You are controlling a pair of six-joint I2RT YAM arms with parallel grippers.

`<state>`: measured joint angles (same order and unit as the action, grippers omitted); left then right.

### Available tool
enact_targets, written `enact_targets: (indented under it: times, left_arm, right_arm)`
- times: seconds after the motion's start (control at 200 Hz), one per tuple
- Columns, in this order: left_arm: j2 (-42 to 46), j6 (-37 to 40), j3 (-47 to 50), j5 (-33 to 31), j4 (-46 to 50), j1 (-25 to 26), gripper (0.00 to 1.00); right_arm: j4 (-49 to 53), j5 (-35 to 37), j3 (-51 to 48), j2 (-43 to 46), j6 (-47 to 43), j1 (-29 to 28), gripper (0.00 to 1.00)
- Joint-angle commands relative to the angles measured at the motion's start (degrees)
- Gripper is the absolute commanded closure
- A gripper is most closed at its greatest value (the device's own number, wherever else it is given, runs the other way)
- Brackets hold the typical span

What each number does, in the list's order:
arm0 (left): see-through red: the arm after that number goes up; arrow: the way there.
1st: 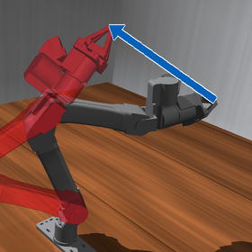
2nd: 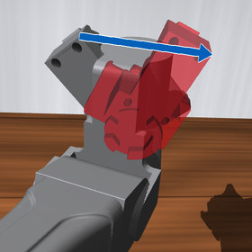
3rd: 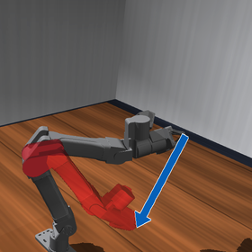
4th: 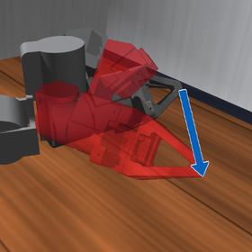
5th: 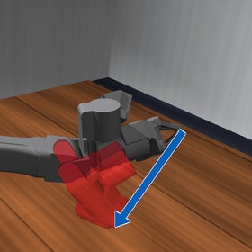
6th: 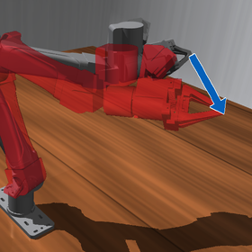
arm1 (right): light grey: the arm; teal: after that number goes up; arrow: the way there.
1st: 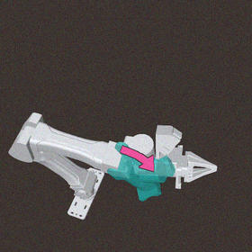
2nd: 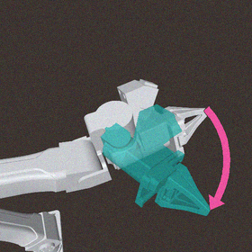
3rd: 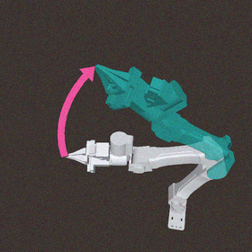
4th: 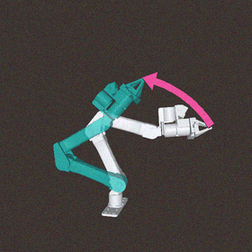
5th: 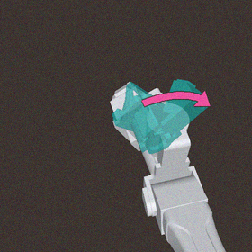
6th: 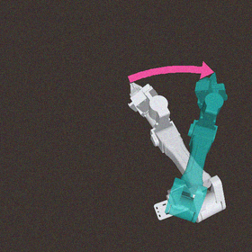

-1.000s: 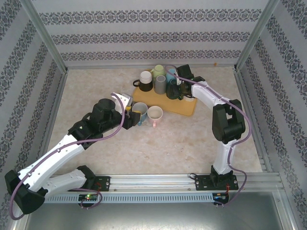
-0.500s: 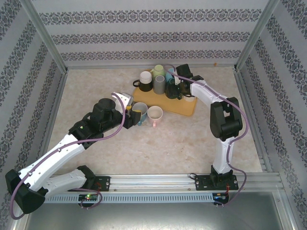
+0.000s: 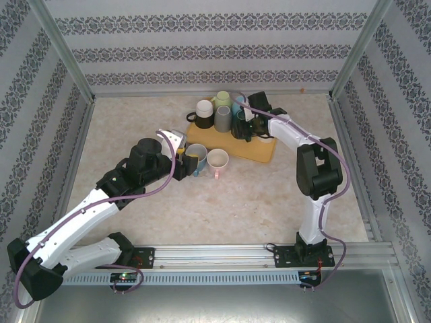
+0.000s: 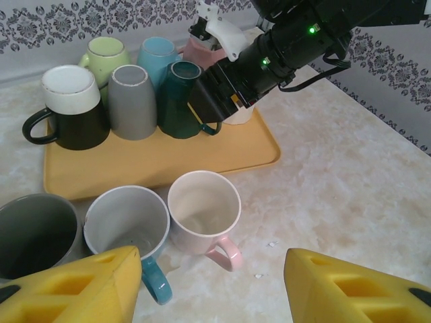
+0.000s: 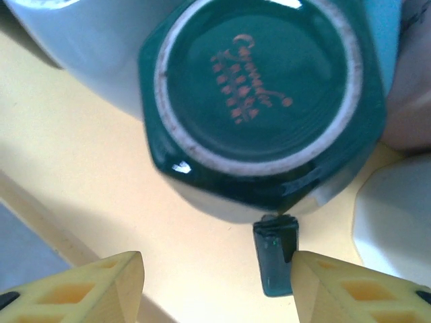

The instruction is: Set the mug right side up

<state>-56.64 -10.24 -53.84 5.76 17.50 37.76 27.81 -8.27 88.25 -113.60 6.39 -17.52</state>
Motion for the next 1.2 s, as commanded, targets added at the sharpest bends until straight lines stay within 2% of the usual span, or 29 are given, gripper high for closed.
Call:
enact_targets:
  times: [0.0, 0.095, 0.29, 0.779, 1.194]
  left_arm:
    - [1.28, 1.44, 0.81, -0.33, -1.90, -0.31, 0.41]
    - [1.37, 1.53, 0.85, -0.79, -2.03, -0.30, 0.41]
    - [1.31, 1.54, 1.20, -2.12, -2.26, -0.27, 0.41]
    - [1.26, 2.20, 1.52, -4.75, -2.60, -0.29, 0.41]
    - [1.27, 2.95, 1.99, -5.61, -2.99, -0.29, 0.41]
  right_arm:
    - [0.36, -1.77, -1.08, 3.46, -1.63, -0.52, 0.45]
    - [1.89, 1.32, 0.17, 3.57, -2.29, -0.39, 0.48]
    - [4.26, 7.73, 2.93, 1.52, -2.70, -0.32, 0.46]
    - [5.45, 9.03, 7.32, -5.15, -2.90, 0.03, 0.47]
    - [5.67, 9.03, 10.28, -8.76, -2.09, 0.03, 0.70]
